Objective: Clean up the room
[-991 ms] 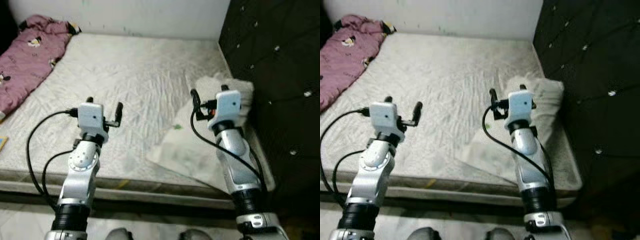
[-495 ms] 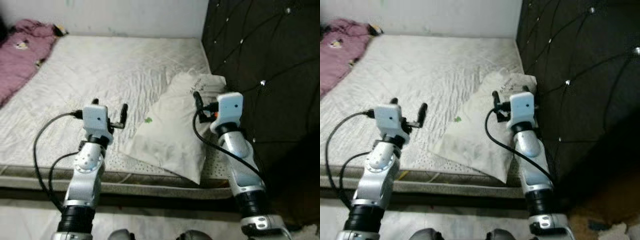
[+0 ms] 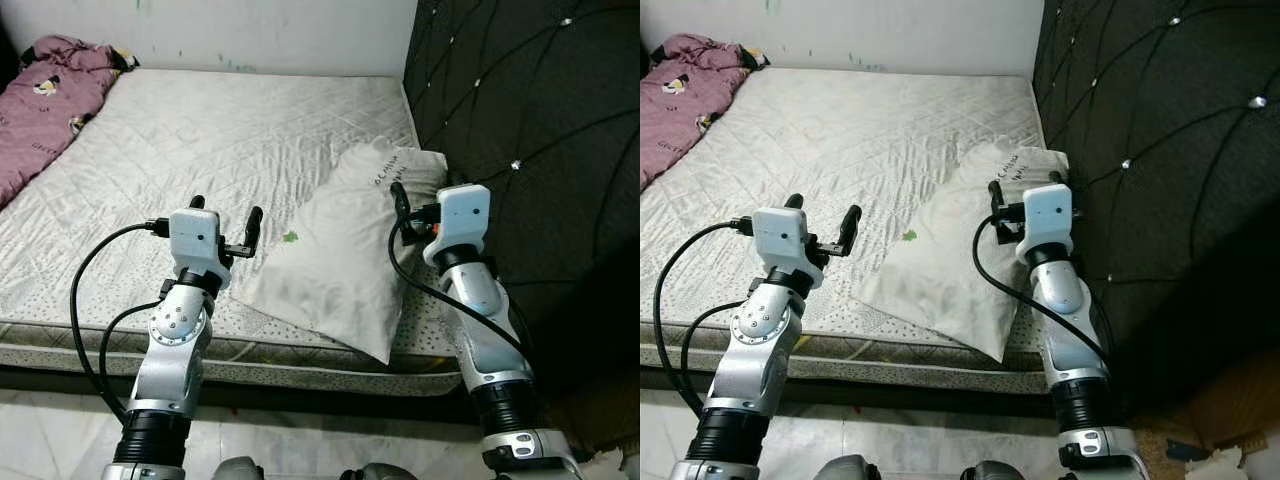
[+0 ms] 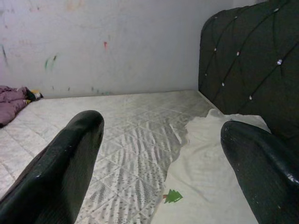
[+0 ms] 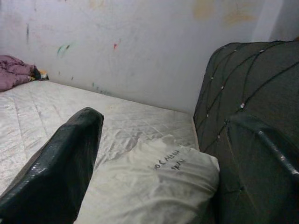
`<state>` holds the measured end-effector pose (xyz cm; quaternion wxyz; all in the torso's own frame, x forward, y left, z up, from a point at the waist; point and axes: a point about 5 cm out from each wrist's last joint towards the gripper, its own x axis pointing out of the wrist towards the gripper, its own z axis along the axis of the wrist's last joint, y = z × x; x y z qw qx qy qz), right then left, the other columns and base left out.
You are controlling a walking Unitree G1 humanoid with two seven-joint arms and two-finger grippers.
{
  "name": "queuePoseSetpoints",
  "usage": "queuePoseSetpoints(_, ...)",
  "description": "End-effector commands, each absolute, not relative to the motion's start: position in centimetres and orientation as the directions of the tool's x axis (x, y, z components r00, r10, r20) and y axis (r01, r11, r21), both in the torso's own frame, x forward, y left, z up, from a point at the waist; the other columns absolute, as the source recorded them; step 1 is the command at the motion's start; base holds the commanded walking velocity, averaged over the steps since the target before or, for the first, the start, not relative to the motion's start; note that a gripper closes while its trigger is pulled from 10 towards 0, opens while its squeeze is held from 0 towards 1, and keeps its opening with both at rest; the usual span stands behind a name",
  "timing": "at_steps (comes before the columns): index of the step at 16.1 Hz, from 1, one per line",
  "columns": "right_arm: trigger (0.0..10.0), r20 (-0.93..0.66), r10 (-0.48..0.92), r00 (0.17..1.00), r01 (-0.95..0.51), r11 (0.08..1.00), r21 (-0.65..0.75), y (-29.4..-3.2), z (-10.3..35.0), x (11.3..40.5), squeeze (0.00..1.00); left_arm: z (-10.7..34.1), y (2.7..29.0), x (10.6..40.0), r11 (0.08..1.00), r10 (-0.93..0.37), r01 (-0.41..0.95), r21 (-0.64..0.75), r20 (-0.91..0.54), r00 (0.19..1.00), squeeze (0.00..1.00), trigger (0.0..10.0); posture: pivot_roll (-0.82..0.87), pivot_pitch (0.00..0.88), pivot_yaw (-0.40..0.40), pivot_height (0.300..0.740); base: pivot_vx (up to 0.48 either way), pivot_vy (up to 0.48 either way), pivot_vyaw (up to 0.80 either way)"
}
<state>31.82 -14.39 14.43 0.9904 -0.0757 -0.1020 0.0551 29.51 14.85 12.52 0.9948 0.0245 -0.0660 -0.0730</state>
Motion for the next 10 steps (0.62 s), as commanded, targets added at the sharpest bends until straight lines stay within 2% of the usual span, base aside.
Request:
queuePoseSetpoints(1, 10.0, 0.218, 0.131, 0.967, -0.095, 0.981, -0.167, -14.28, 15.08, 32.01, 0.0, 13.05, 14.91, 29.52, 0.987, -0.157, 0.148, 0.067, 0.151, 0.976, 0.0, 10.0, -0.03, 0.0, 0.008, 0.74, 0.266, 0.0, 0.0)
queuePoseSetpoints(3, 10.0, 0.242, 0.174, 0.955, -0.122, 0.968, -0.218, -13.79, 15.43, 31.89, 0.0, 13.04, 14.91, 29.53, 0.986, -0.162, 0.154, 0.066, 0.152, 0.975, 0.0, 10.0, -0.03, 0.0, 0.009, 0.74, 0.272, 0.0, 0.0)
queuePoseSetpoints(5, 10.0, 0.238, 0.171, 0.956, -0.121, 0.97, -0.211, -13.76, 15.33, 31.86, 0.0, 13.02, 14.88, 29.51, 0.986, -0.165, 0.157, 0.064, 0.151, 0.975, 0.0, 10.0, -0.03, 0.0, 0.008, 0.74, 0.285, 0.0, 0.0)
queuePoseSetpoints(10, 10.0, 0.24, 0.17, 0.956, -0.118, 0.969, -0.217, -14.03, 15.33, 31.93, 0.0, 12.93, 14.89, 29.5, 0.985, -0.17, 0.162, 0.064, 0.143, 0.975, 0.0, 10.0, -0.03, 0.0, 0.008, 0.74, 0.283, 0.0, -0.7)
